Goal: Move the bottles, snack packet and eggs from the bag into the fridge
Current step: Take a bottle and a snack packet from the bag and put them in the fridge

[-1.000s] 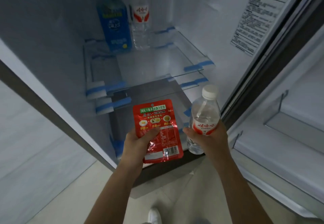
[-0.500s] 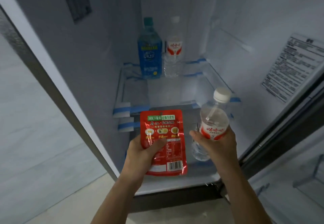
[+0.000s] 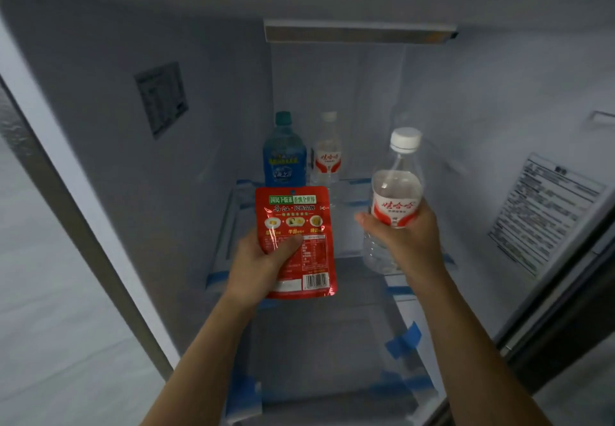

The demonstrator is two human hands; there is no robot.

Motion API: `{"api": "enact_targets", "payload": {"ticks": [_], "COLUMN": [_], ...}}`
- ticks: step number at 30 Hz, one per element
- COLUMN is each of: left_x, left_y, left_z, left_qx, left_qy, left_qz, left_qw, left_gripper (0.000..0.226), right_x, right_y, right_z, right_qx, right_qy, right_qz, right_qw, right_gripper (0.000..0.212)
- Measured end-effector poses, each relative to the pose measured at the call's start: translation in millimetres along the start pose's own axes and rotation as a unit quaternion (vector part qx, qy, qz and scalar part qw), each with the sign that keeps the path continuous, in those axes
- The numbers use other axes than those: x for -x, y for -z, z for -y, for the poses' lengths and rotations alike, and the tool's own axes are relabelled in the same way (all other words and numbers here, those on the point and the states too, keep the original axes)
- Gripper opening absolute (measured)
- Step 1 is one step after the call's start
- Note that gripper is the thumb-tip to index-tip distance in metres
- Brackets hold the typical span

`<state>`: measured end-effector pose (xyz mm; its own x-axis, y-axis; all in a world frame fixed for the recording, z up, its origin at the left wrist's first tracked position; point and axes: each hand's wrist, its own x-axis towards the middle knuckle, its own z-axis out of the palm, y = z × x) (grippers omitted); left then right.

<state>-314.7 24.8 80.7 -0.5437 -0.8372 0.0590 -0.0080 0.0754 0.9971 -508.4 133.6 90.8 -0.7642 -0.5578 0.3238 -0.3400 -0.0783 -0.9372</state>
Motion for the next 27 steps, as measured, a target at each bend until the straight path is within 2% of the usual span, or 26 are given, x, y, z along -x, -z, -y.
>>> {"api": "enact_targets", "payload": {"ticks": [4,11,17,23,27], "left_x": [-11,-23,-23,-22,-23], "left_y": [-6,-5,0,-1,-1], "left_z": [7,18,33,37,38], "left_qx": [0.008,0.02,0.033,0.021,0.014], "left_qy": [-0.014,0.012,0.025,0.018,0.02], "left_qz": [-0.011,-0.035,-0.054,-0.041,-0.033], "left_qw": [1.0,0.999,0.998,0.999,0.999], "left_gripper": [0.023,0.027,0.024,0.025,0.032], "right_x": [-29,-66,-92,-114,-108], "right_y": [-9,-25,-36,-39,-35], "right_z": [-14,-41,-56,-63,-70], "right_qx": [-0.009,-0.008,-0.024,0.001,0.026], "right_qy": [-0.016,-0.038,-0.071,-0.075,-0.036], "right_qz": [-0.006,0.001,0.007,0.028,0.052], "right_qw": [1.0,0.999,0.997,0.997,0.998], "right_gripper": [0.047,0.062,0.055,0.065,0.073]}}
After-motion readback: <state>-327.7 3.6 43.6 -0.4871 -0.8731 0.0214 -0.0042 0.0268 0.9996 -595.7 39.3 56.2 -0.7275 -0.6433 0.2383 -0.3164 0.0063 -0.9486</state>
